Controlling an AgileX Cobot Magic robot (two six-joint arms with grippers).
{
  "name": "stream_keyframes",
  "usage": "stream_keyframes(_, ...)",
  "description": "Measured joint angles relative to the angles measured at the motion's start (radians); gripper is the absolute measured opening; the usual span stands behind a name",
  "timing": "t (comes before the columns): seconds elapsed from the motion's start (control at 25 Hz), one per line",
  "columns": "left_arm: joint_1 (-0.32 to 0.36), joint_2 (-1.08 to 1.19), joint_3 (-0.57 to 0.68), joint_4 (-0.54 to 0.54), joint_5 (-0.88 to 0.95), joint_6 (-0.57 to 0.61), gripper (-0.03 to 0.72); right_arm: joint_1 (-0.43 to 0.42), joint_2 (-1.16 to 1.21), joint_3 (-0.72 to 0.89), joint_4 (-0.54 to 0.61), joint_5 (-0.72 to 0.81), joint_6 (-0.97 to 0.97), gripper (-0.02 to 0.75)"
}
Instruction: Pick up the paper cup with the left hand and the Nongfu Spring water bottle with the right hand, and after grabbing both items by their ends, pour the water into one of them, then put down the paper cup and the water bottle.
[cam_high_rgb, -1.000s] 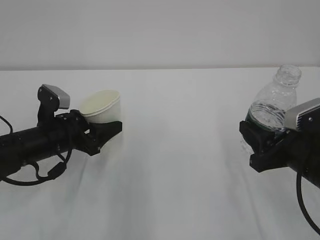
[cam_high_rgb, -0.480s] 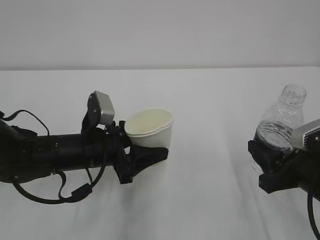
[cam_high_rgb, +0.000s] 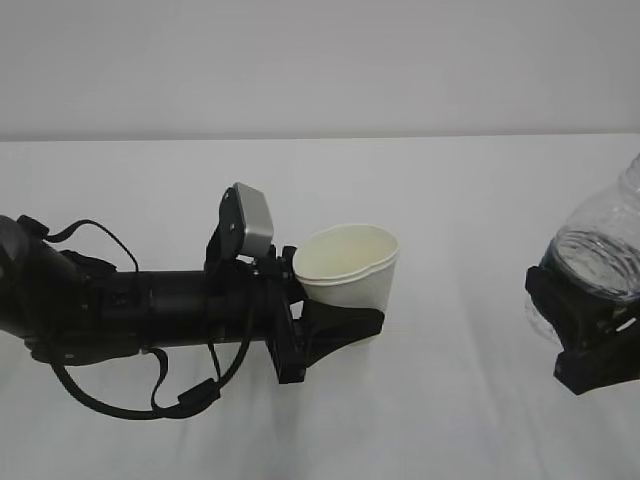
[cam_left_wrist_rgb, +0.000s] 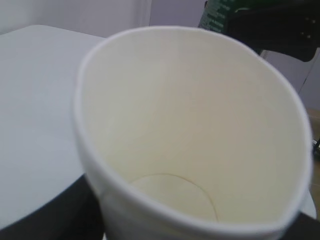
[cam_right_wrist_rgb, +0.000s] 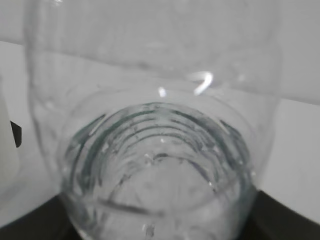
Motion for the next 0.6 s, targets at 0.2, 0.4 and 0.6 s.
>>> stream_keyframes(0.2, -0.011, 0.0, 0.0, 0.0, 0.0, -0.002, 0.451, 0.0, -0.047, 0.011, 0.0, 0.031, 0.002, 0.429)
stream_keyframes(0.4, -0.011, 0.0, 0.0, 0.043, 0.009, -0.022, 0.451, 0.0, -0.053, 0.011, 0.0, 0.05, 0.006, 0.429)
stream_keyframes(0.6, -0.011, 0.0, 0.0, 0.076, 0.01, -0.042, 0.45, 0.0, -0.054, 0.011, 0.012, 0.062, 0.009, 0.429)
